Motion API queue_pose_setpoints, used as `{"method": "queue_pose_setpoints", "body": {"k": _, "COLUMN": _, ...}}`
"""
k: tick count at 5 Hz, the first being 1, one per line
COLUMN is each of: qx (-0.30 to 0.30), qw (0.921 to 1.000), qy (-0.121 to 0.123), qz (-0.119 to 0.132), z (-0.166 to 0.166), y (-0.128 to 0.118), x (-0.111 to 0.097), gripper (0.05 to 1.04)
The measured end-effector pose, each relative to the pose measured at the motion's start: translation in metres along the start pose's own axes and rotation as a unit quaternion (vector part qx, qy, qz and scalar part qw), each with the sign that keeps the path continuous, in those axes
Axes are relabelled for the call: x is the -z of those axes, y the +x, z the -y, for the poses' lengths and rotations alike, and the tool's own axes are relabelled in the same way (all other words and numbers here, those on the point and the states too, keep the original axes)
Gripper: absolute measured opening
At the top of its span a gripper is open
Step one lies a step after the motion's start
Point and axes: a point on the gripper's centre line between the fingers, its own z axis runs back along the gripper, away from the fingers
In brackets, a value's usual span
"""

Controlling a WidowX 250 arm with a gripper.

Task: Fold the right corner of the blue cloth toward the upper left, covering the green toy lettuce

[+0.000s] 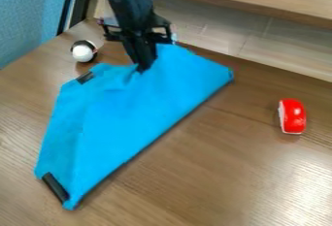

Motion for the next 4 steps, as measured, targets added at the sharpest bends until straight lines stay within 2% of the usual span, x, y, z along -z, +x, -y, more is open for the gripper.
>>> {"method": "queue_pose_setpoints", "body": {"k": 2, "qx": -0.028, "qw": 0.9994, "qy": 0.009, "qz": -0.02, "z": -0.038, "y": 0.0, "x": 0.011, "gripper": 0.068}}
{"method": "queue_pose_setpoints", "body": {"k": 4, "qx": -0.017, "qw": 0.9975, "qy": 0.039, "qz": -0.057, "z": -0.069, "y": -0.009, "x": 0.036, "gripper": 0.068}}
